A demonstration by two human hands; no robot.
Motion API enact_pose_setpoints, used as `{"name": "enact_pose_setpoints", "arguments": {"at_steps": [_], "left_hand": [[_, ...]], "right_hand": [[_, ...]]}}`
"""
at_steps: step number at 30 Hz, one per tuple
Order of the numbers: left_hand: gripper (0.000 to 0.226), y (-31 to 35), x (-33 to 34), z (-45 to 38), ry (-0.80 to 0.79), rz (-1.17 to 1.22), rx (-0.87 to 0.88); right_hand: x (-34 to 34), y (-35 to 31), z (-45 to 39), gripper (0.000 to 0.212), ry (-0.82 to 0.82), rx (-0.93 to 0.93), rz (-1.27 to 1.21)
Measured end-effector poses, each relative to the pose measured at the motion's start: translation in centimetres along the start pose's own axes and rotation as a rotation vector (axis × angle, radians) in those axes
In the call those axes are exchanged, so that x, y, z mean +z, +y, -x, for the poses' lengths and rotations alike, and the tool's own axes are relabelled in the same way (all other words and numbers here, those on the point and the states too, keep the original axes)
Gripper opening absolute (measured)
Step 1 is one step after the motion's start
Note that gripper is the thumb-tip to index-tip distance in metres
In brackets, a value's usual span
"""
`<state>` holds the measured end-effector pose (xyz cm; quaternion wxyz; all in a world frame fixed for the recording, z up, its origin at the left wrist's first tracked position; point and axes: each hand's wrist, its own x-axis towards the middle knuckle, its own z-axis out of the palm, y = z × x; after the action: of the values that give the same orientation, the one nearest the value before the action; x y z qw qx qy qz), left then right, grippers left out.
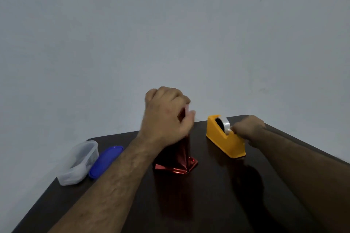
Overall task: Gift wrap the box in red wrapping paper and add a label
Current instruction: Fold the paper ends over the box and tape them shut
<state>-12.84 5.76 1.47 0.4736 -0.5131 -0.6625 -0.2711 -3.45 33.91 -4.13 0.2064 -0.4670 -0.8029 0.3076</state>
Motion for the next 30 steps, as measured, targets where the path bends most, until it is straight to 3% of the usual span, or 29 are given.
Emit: {"name": "enact_pose_setpoints", "arguments": {"at_steps": [2, 4, 8, 10, 13, 20, 26, 30], "left_hand": [[0.017, 3.0, 2.0, 0.5, 0.044, 0.039, 0.207], [0.016, 6.5, 4.9, 0.8, -0.032, 0.148, 0.225], [0.018, 12.5, 10.0, 1.5, -0.398, 0.258, -0.347], [0.015, 13.5, 12.8, 2.2, -0.469, 0.293, -0.577], [0.022, 13.3, 16.0, 3.3, -0.466, 0.337, -0.726], [0.025, 12.6, 17.6, 4.4, -0.415, 0.335, -0.704], [0.034, 12.5, 17.7, 4.7, -0.402, 0.318, -0.689], [0.040, 12.5, 17.8, 4.8, -0.395, 0.285, -0.677]], "right_hand": [[-0.4, -0.5, 0.5, 0.011, -0.064, 0.091, -0.178], [-0.9, -0.7, 0.8, 0.007, -0.108, 0.190, -0.292], [-1.1, -0.5, -0.1, 0.013, -0.257, 0.310, -0.385], [-1.4, -0.5, -0.4, 0.013, -0.297, 0.348, -0.439], [-2.6, -1.2, 0.1, 0.019, -0.306, 0.330, -0.541], [-3.4, 0.5, 1.4, 0.012, -0.303, 0.294, -0.418], [-2.0, 1.7, 1.4, 0.022, -0.236, 0.260, -0.446], [-1.6, 2.8, 1.8, 0.017, -0.163, 0.243, -0.487]]}}
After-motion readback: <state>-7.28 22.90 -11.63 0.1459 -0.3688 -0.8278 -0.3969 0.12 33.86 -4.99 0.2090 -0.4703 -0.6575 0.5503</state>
